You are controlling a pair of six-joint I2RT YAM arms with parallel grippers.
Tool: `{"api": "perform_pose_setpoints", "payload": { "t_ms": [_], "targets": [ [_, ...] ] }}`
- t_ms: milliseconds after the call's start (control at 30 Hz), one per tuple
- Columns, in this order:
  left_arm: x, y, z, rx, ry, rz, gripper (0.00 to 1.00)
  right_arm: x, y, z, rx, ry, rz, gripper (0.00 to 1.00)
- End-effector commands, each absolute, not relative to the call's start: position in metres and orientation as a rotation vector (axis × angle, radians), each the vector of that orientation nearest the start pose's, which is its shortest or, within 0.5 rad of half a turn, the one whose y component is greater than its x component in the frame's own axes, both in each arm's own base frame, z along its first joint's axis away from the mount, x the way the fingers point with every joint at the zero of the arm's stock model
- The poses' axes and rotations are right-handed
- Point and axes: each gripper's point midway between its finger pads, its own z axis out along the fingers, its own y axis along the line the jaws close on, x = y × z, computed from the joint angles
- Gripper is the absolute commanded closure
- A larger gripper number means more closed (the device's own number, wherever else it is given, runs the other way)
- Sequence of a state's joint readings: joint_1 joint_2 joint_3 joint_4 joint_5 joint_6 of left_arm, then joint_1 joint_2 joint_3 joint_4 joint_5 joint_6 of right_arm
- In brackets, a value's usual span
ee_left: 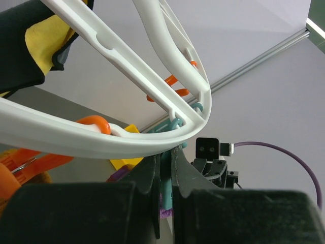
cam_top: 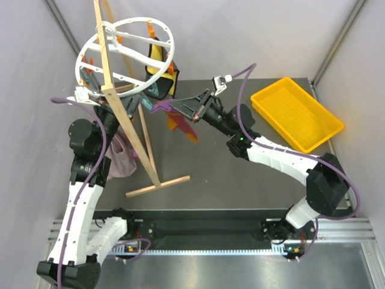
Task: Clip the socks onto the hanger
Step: Place the sock at the center of the board.
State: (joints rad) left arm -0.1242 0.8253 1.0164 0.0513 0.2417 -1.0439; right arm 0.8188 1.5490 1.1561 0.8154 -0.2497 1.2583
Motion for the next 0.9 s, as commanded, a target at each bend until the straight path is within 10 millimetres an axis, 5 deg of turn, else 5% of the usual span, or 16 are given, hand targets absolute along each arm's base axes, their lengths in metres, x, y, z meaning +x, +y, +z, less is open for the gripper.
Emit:
{"api": "perform_pose_setpoints", "payload": {
  "t_ms": [0, 533, 700, 867],
  "targets": [
    [0.289, -0.120, 0.454, -0.369, 1.346, -1.150, 1.00, 0.258, 0.409, 0.463, 0.007, 1.290, 1.995, 1.00],
    [0.288, -0.121, 0.458, -0.360, 1.341, -1.158, 1.00, 0.254, 0.433, 0.450, -0.061, 1.382, 1.989, 1.00],
    [0.288, -0.121, 0.460, -0.358, 1.338, -1.158, 1.00, 0.254, 0.430, 0.426, -0.151, 1.486, 1.817, 1.00],
    [0.290, -0.121, 0.454, -0.369, 1.354, -1.161, 1.00, 0.265, 0.404, 0.398, -0.189, 1.598, 1.491, 1.00]
  ]
}}
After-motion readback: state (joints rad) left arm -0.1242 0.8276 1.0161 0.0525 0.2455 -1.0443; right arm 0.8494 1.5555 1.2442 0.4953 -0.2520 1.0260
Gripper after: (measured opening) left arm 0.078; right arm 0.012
